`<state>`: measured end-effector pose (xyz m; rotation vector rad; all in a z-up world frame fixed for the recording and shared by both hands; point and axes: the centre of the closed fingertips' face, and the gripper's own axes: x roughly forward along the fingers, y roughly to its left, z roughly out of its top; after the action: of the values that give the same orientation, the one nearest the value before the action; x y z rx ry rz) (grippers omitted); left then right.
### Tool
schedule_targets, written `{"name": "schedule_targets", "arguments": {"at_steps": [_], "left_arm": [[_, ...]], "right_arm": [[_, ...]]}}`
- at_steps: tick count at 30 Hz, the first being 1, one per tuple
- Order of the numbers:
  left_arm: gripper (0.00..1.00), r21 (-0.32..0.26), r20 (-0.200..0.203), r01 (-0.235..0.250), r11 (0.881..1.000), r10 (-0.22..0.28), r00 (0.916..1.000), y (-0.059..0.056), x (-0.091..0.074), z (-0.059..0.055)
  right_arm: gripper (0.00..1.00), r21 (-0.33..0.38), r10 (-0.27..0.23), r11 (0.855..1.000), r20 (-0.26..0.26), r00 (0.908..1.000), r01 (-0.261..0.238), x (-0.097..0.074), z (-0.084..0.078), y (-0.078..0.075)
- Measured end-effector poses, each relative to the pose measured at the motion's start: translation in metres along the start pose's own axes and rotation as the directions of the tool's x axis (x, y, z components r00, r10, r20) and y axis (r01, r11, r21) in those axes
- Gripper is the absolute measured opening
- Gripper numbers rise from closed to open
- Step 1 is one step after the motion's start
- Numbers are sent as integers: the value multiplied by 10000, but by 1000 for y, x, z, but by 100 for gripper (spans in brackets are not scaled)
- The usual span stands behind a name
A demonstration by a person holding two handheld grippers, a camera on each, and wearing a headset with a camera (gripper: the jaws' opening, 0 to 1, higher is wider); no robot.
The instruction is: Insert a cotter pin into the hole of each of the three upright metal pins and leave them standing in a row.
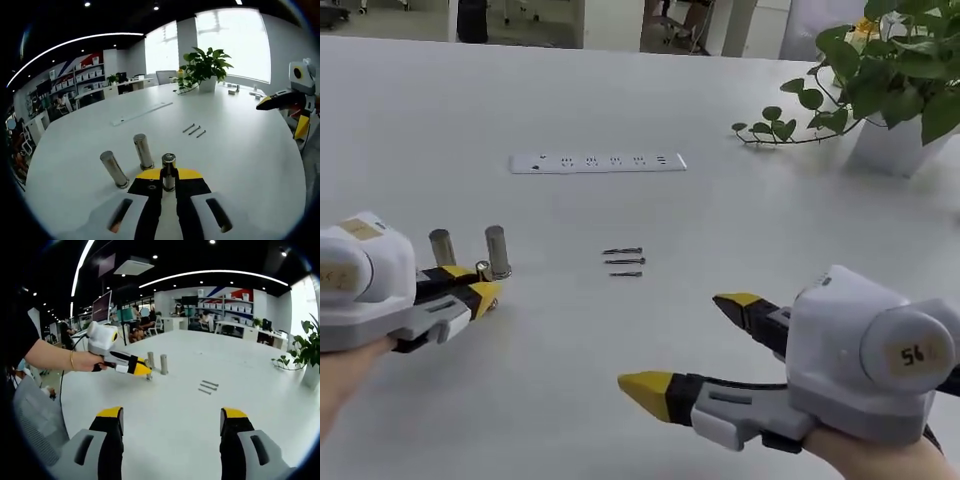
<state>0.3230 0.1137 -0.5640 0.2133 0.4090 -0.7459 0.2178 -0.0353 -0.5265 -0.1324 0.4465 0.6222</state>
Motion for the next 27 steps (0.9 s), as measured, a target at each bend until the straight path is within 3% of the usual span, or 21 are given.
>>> {"name": "schedule_targets", "arguments": {"at_steps": [15,19,27], "left_arm": [[6,313,-223,628,9975,-621,9978,-33,-18,-14],[6,475,-468,686,9965,-664,9967,-36,-20,-22],[6,313,-321,625,9976,-615,9976,-32,-25,-23]], "right_arm": [[76,-112,137,9998,-108,9998,-139,-9,-2,5],[76,-93,121,9999,-118,9999,-122,-10,-3,5],[76,-93,154,9998,-207,9997,-156,-9,-5,7]]}}
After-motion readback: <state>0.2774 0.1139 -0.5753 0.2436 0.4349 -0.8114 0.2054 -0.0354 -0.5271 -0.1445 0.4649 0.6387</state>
